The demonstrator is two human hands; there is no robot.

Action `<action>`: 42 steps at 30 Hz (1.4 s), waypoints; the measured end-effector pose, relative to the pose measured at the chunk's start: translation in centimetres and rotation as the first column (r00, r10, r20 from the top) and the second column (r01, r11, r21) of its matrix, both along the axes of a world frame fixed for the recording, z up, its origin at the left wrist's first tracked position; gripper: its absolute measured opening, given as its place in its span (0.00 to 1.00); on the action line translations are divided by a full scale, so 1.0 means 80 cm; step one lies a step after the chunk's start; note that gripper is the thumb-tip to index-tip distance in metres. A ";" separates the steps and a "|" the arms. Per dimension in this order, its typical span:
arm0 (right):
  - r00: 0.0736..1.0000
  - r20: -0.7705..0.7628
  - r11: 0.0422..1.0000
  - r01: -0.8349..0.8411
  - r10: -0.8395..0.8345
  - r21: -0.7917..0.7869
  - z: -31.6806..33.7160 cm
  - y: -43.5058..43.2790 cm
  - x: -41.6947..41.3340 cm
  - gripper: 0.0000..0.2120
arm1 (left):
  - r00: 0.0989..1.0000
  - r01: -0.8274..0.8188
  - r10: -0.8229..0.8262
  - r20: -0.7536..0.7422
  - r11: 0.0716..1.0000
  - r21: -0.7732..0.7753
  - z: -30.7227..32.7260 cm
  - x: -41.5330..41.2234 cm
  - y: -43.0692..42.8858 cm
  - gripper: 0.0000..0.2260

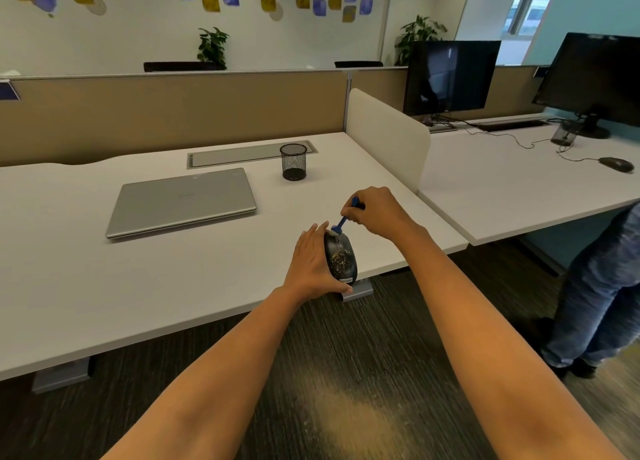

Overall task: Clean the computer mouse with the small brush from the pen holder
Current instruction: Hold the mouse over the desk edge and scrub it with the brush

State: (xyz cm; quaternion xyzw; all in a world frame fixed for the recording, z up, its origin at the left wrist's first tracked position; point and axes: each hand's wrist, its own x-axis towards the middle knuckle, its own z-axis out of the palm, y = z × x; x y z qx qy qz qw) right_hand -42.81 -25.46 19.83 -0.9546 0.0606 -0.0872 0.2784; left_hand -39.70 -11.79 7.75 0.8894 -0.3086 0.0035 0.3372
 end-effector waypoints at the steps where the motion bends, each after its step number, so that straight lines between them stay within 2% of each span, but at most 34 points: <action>1: 1.000 -0.025 0.999 -0.012 0.011 -0.037 0.001 -0.002 0.000 0.10 | 1.000 -0.004 0.005 -0.004 1.000 0.001 -0.001 0.000 0.000 0.56; 3: 0.999 -0.046 0.994 -0.016 0.011 -0.112 0.005 -0.007 0.000 0.11 | 1.000 -0.014 0.014 -0.013 1.000 -0.002 -0.002 0.000 0.001 0.56; 6: 0.998 0.007 0.998 -0.056 0.057 -0.031 0.009 -0.008 -0.002 0.11 | 1.000 -0.004 0.004 -0.005 1.000 -0.003 -0.002 0.001 0.000 0.55; 10: 0.989 -0.058 0.991 -0.134 0.133 -0.026 0.005 -0.008 -0.001 0.10 | 1.000 -0.008 0.008 -0.005 1.000 -0.009 0.001 -0.001 0.000 0.54; 13: 0.993 -0.052 0.994 -0.107 0.105 -0.029 0.005 -0.016 0.002 0.10 | 1.000 -0.006 0.006 -0.007 1.000 -0.005 -0.003 -0.001 0.001 0.55; 18: 0.998 0.064 0.996 -0.020 0.014 0.090 -0.004 -0.012 0.006 0.10 | 1.000 0.011 -0.011 0.005 1.000 0.003 -0.005 -0.001 -0.001 0.54; 27: 0.988 -0.059 0.988 -0.143 0.139 -0.066 0.002 -0.019 -0.003 0.11 | 0.999 -0.016 0.016 0.043 1.000 -0.010 -0.006 0.008 0.001 0.49; 33: 0.996 0.049 0.997 -0.075 0.076 -0.024 -0.002 -0.019 -0.002 0.11 | 0.999 0.009 -0.009 0.050 1.000 -0.002 -0.005 0.006 -0.006 0.48; 37: 0.996 -0.011 0.994 -0.090 0.089 -0.055 -0.014 -0.017 -0.005 0.11 | 0.999 0.003 -0.003 0.052 1.000 -0.001 -0.006 0.005 -0.008 0.49; 42: 0.993 -0.016 0.989 -0.118 0.117 -0.085 -0.010 -0.026 -0.016 0.11 | 0.999 -0.017 0.018 0.048 0.999 -0.029 -0.003 0.007 -0.008 0.49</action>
